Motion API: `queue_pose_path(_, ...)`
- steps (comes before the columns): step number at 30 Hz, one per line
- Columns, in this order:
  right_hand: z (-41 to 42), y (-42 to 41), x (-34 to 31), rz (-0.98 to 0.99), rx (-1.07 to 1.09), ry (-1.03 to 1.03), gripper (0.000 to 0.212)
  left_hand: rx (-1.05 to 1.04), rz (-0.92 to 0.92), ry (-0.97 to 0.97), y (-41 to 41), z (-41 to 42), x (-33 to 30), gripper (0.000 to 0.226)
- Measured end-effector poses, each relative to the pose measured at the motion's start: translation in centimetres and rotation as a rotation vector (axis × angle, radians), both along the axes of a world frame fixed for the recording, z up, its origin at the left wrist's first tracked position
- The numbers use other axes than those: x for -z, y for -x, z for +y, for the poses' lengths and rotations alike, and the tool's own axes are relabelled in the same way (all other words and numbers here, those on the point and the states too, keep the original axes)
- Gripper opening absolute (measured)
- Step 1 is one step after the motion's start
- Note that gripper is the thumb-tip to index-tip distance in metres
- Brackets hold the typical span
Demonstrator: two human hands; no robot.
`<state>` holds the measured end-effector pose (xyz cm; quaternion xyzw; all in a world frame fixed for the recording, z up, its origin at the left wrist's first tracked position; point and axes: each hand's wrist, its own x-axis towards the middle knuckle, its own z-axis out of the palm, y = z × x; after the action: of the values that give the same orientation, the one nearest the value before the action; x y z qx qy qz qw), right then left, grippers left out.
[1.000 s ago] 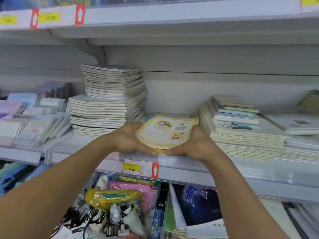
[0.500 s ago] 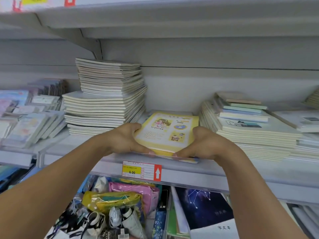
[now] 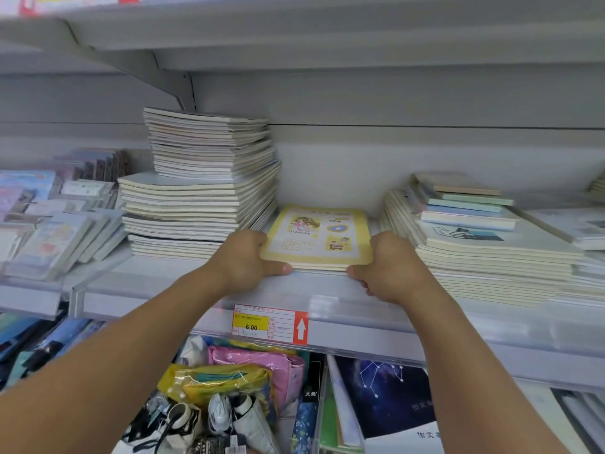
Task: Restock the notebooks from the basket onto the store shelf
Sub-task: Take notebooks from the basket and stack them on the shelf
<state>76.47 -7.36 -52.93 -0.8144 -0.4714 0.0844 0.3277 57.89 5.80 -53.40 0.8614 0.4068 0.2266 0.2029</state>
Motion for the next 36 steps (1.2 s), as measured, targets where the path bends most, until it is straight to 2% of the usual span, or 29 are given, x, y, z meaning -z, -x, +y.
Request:
queue_pose_path(3, 0.7, 0.1, 0.9, -0.02, 0.111, -0.048, 0.02, -0.055, -0.029, -0.043, -0.2, 0.3, 0.3, 0.027)
queue_pose_path(10, 0.1, 1.1, -0.1, 0.004, 0.156, 0.053, 0.046, -0.058, -0.027, 0.011, -0.2, 1.0, 0.4, 0.036)
queue_pose_path(15, 0.0, 1.3, 0.2, 0.003, 0.21, -0.024, 0.034, -0.054, 0.093, 0.045, -0.3, 1.5, 0.2, 0.057)
queue_pose_path(18, 0.3, 0.9, 0.5, 0.052, 0.202, -0.039, 0.029, -0.03, 0.166, 0.026, -0.4, 1.3, 0.2, 0.051)
queue_pose_path(22, 0.7, 0.6, 0.7, 0.142, 0.148, -0.08, 0.03, -0.027, 0.081, 0.06, -0.3, 1.4, 0.4, 0.034)
queue_pose_path(31, 0.1, 1.4, 0.6, 0.07, 0.205, -0.08, 0.031, -0.135, -0.017, 0.049, -0.8, 0.5, 0.5, 0.039)
queue_pose_path(36, -0.3, 1.5, 0.2, 0.032, 0.199, -0.056, 0.028, -0.129, 0.016, 0.037, -0.7, 0.3, 0.1, 0.04)
